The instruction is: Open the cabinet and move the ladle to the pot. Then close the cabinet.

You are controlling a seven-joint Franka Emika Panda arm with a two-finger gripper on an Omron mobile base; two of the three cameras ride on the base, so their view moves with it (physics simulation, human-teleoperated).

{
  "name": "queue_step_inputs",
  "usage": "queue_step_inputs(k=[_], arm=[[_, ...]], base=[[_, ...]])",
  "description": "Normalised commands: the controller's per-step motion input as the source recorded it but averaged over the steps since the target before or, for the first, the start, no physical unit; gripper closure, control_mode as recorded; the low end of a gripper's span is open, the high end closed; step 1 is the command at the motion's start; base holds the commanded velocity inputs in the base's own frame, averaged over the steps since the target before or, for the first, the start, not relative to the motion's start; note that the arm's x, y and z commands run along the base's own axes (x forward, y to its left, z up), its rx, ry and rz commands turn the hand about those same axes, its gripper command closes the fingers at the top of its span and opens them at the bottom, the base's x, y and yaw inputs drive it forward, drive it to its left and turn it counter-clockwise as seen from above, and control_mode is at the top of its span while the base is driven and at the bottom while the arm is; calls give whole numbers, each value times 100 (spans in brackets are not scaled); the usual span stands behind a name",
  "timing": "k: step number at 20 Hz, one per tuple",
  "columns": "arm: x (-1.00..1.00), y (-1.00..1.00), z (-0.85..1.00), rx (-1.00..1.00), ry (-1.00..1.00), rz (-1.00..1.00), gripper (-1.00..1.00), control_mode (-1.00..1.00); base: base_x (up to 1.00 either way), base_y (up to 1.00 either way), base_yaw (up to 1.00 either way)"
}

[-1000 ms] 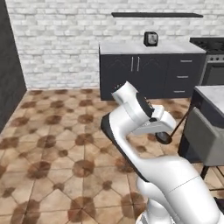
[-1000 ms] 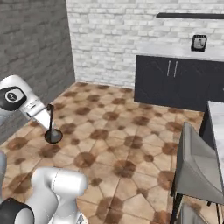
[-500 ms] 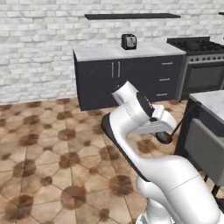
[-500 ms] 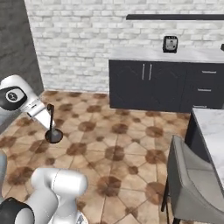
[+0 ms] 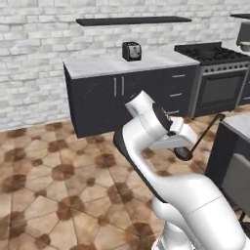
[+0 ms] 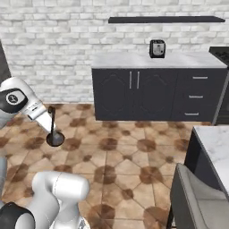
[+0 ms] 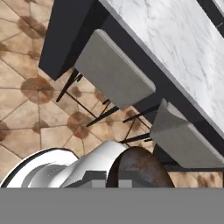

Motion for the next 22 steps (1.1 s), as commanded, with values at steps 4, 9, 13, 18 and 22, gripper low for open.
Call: queue_step_inputs(k=[4,9,13,18,22], arm=[[0,0,0,0,0,0,100,100],[0,0,0,0,0,0,100,100],[0,0,0,0,0,0,100,100],[0,0,0,0,0,0,100,100],[0,0,0,0,0,0,100,100]], base=[[89,31,-23],[93,18,-22],[91,4,-26],[89,0,-33],[91,0,-37]])
